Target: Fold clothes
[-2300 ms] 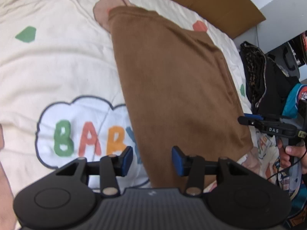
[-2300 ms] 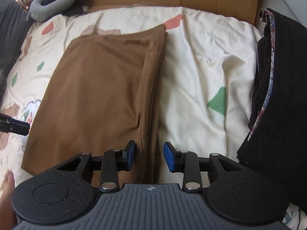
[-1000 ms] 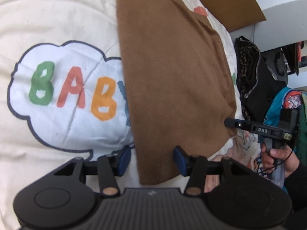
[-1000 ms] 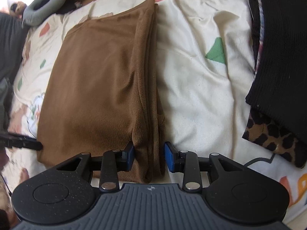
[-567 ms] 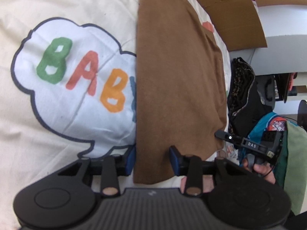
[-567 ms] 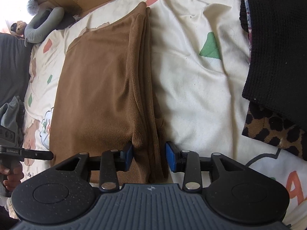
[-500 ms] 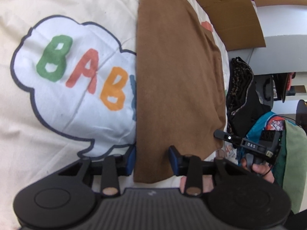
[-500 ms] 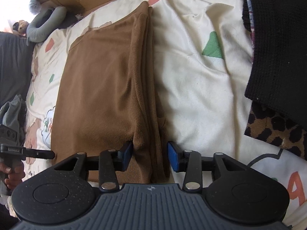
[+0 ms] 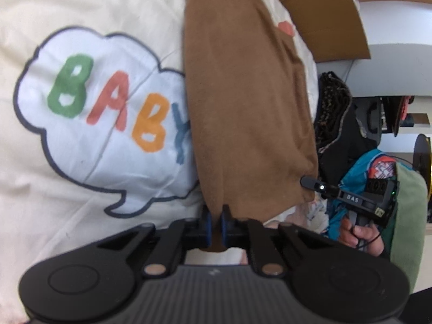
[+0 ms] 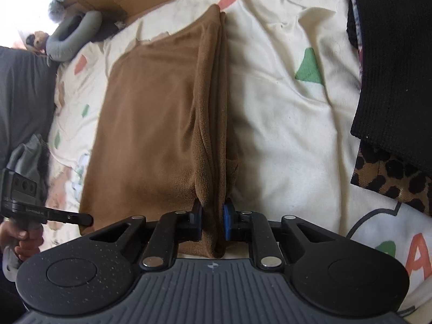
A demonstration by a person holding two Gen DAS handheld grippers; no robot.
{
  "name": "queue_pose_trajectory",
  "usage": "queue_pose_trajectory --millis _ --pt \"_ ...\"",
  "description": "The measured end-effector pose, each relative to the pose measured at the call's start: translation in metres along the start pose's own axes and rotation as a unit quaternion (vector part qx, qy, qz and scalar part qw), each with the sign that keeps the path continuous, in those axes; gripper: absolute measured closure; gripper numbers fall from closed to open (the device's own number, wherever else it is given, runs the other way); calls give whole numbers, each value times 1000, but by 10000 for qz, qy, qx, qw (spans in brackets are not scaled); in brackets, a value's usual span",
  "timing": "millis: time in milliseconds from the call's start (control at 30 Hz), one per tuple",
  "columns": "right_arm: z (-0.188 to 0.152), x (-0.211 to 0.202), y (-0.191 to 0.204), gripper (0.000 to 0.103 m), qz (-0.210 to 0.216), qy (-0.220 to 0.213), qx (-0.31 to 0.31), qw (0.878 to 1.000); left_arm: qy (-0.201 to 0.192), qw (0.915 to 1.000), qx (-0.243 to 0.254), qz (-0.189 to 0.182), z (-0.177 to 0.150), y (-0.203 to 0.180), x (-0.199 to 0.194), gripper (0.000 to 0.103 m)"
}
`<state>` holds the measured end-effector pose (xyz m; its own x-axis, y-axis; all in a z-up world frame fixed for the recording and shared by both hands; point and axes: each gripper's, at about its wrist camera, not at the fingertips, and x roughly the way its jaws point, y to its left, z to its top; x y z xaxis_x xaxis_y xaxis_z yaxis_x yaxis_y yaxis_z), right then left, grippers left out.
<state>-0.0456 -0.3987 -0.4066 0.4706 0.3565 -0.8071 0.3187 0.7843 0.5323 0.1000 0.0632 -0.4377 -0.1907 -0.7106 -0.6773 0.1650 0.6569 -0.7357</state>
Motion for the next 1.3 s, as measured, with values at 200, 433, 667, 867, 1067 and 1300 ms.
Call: queue_pose_trajectory --millis 200,433,667,867,1067,1300 --pt "-2 -12 11 90 385 -1 253 9989 -14 9999 133 109 7 -2 -31 97" --pt "-20 -6 28 90 745 210 354 9964 -38 9987 254 443 17 -6 -50 97" --pt "-41 15 38 91 627 454 320 9965 73 9966 248 777 11 18 -36 97" --pt "-46 25 32 88 343 599 324 9971 308 9920 482 1128 11 20 -16 83" --pt "-33 10 34 55 138 324 257 9990 -22 9887 746 1302 26 9 -40 47" --pt "-9 -5 24 55 122 -178 503 9985 -808 9901 375 1081 57 8 -51 39"
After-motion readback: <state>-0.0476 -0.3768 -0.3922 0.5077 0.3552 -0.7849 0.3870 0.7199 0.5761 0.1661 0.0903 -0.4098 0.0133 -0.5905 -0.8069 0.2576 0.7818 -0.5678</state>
